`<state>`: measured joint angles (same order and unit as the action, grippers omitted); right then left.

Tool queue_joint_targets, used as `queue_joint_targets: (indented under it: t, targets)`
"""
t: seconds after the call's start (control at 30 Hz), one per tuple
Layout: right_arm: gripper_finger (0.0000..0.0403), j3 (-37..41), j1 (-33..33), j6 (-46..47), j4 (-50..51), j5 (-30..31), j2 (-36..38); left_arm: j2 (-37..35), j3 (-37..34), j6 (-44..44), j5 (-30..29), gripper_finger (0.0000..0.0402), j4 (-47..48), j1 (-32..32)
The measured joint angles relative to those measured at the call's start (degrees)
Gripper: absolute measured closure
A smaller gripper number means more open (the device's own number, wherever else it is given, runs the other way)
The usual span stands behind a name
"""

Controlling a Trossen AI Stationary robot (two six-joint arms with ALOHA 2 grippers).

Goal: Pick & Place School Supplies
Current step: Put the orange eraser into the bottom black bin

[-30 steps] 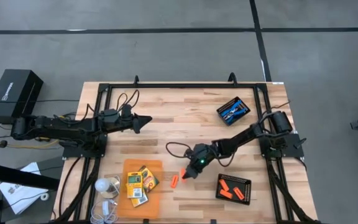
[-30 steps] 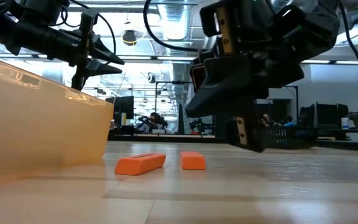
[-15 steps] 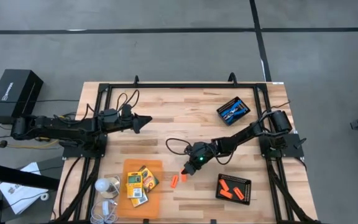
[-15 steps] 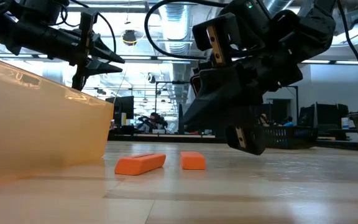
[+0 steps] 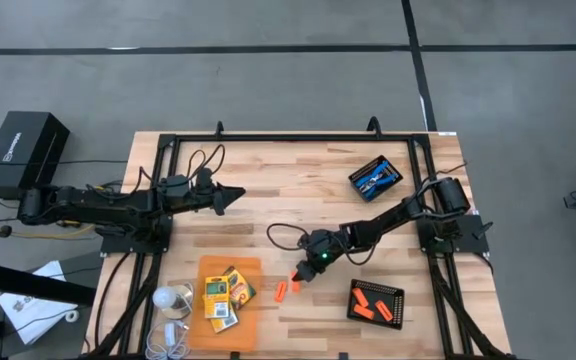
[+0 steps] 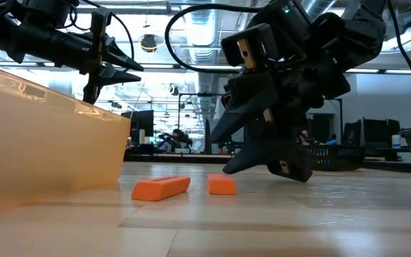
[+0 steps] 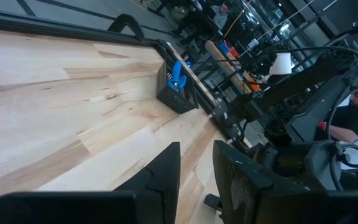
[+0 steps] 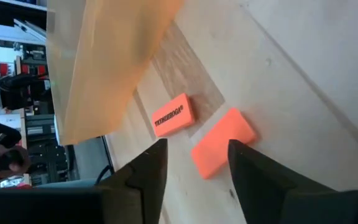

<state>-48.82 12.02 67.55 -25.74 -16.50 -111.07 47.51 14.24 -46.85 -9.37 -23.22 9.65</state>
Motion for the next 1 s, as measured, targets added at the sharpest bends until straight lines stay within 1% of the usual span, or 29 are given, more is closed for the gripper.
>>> queue_joint_targets:
  t: [0.17, 0.53, 0.77, 1.0]
  targets:
    - [0.024, 0.0, -0.1, 0.0, 0.0, 0.1, 0.0, 0.0, 0.0, 0.0, 0.2, 0.0312, 0.0, 0.0]
    - [0.0259, 0.0, 0.4, 0.6, 0.2, 0.1, -0.1, 0.0, 0.0, 0.0, 0.2, 0.0312, 0.1, 0.0]
    - [0.0252, -0.5, 2.0, 3.4, -1.4, -0.2, -3.1, 0.0, 0.0, -0.1, 0.8, 0.0312, 0.1, 0.0]
    - [0.0248, -0.3, 1.8, 3.4, -0.8, -0.2, -3.2, 0.0, 0.0, -0.1, 1.0, 0.0312, 0.3, 0.0]
